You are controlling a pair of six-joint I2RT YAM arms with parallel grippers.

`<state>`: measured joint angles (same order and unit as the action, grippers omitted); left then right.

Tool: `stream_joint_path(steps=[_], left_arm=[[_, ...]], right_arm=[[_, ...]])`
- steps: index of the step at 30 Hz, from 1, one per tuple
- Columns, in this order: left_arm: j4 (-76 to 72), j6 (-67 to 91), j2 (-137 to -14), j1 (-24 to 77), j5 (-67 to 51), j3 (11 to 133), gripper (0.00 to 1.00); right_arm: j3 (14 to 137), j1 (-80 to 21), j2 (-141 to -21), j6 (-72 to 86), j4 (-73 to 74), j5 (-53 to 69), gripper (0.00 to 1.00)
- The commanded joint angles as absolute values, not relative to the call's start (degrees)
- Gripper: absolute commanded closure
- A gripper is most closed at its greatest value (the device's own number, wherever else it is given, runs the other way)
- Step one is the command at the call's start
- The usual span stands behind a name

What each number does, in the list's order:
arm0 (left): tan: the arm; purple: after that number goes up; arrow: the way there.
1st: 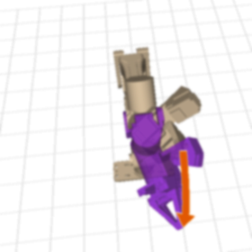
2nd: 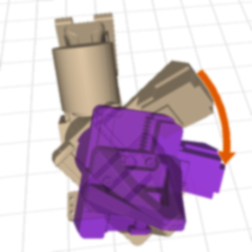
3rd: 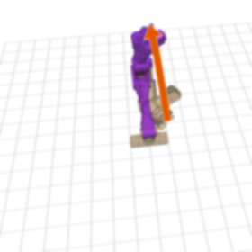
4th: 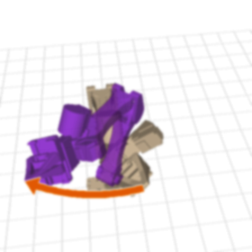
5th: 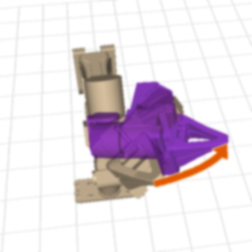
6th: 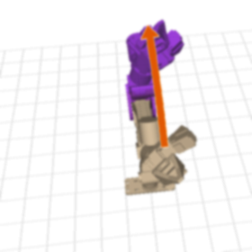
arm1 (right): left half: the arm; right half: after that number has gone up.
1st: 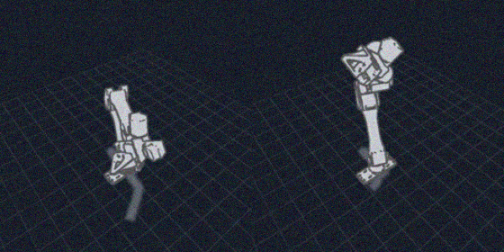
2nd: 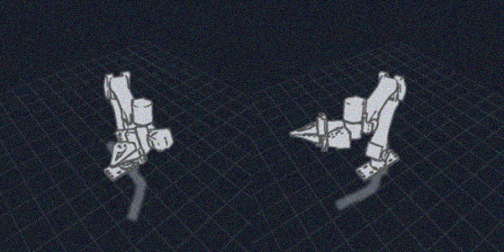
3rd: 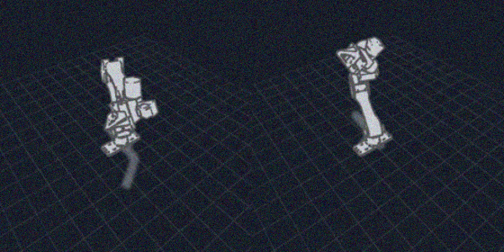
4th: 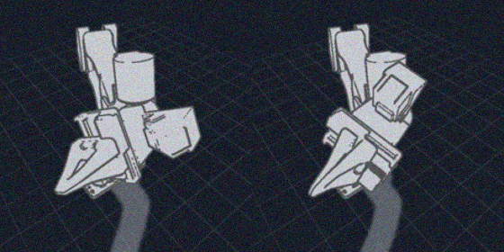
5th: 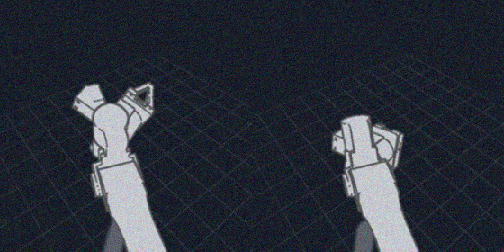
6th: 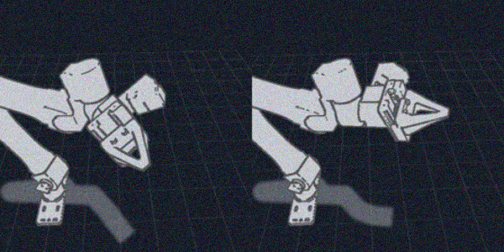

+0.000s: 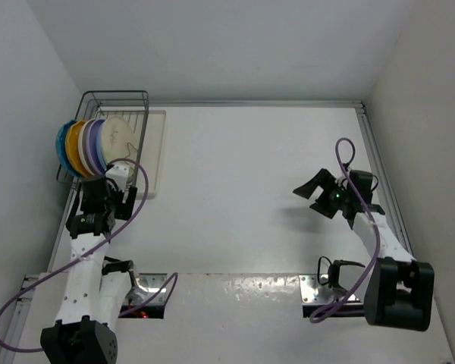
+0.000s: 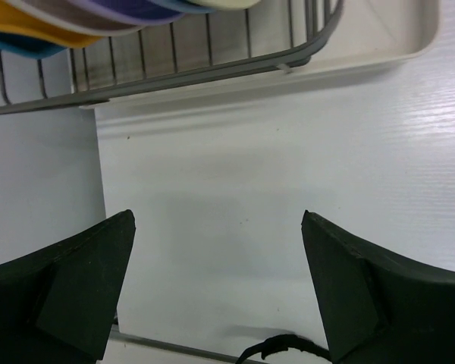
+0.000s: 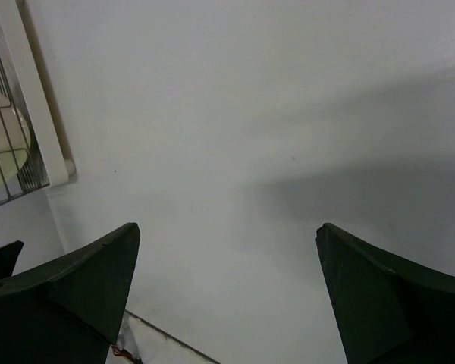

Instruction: Load the plates into the dish rack

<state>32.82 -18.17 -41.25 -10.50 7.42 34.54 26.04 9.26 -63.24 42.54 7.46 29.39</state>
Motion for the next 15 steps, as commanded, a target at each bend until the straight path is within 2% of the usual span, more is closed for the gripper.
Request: stream_joint_path(steps=[1,7,15], left_arm=[[31.1,-20.0,-41.0,-10.2,2.8,34.7,0.04],[31.6,-21.0,-42.5,-9.1,1.5,34.7,0.01],[31.6,-21.0,-43.0,-8.6,1.0,34.7,0.01]], right_arm=[[23.7,9.4,-58.6,43.2,5.2,31.3,0.00],[22.2,9.5,-55.5,39.8,10.7,30.4,0.00],[20.8,9.5,-53.5,40.8,9.6,30.1,0.00]])
